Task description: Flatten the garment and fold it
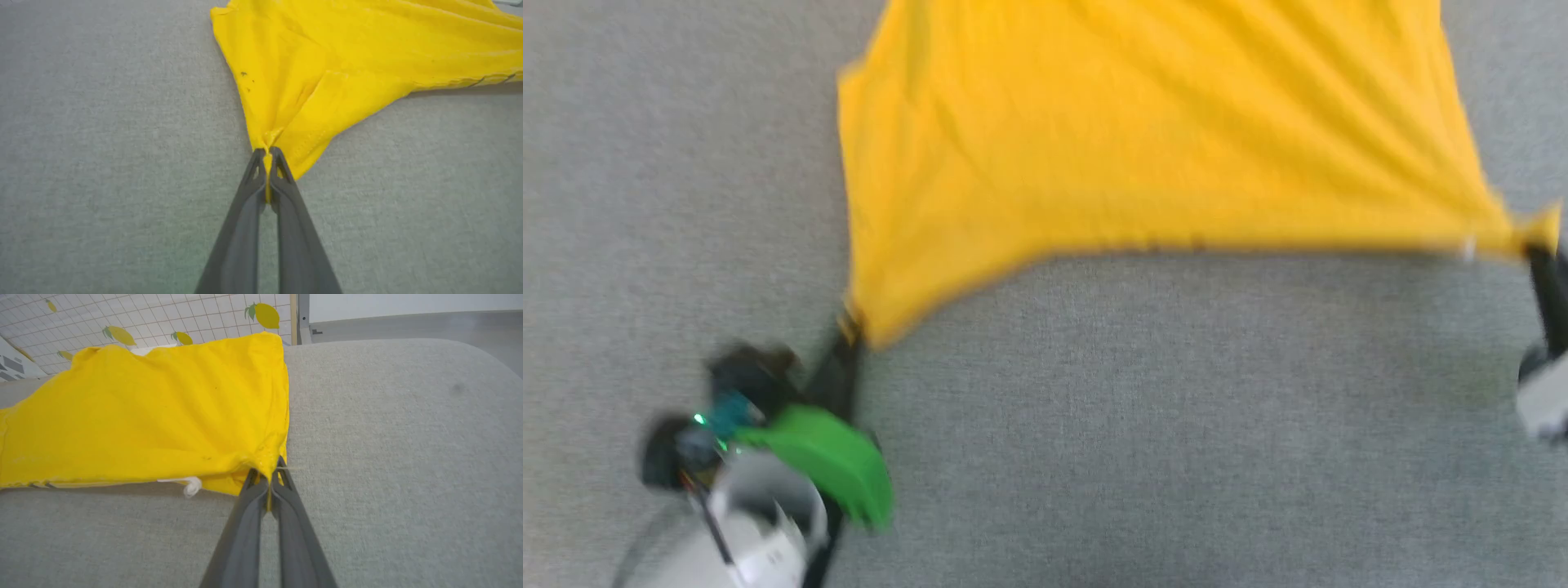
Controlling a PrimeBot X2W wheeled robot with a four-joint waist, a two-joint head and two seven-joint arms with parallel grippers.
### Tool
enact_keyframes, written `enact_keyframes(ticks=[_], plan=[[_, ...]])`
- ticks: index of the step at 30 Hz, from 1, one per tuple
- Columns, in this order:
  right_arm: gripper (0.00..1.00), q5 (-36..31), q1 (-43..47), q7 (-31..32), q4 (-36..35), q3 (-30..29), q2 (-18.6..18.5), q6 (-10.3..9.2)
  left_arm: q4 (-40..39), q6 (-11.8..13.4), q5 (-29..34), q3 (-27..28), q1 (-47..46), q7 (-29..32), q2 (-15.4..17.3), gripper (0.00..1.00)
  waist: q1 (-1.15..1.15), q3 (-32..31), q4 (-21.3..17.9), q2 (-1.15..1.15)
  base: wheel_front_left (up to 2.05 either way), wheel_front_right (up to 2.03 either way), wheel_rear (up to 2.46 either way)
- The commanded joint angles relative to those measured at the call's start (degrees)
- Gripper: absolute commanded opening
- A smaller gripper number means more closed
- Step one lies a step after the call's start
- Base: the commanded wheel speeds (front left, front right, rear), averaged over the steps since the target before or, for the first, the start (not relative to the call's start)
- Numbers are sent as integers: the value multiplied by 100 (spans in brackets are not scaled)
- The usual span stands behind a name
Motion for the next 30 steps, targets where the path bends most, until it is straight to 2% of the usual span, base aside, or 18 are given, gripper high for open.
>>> enact_keyframes(ticks=[1,8,15,24,28,30], plan=[[0,-71,247,74,-46,-77,66,-9,23,-44,-114,-112,203,154,56,0,0,-412,74,0,0,0,0],[0,-86,1449,560,18,-372,440,-9,248,-246,-789,-707,1068,1251,272,0,0,-928,172,0,0,0,0],[0,-84,2417,1107,12,-384,559,-9,199,-164,-1463,-954,1797,2023,430,0,0,-1331,219,0,0,0,0],[0,245,3452,1860,-310,-400,640,-9,-100,-64,-1992,-852,2454,2157,636,0,0,-1659,318,0,0,0,0],[0,314,3632,1918,-601,-590,685,-9,-308,14,-1963,-618,2538,1872,758,0,0,-1709,306,0,0,0,0],[0,251,3490,1795,-801,-730,654,-9,-500,-8,-1732,-425,2378,1532,846,0,0,-1691,262,0,0,0,0]])
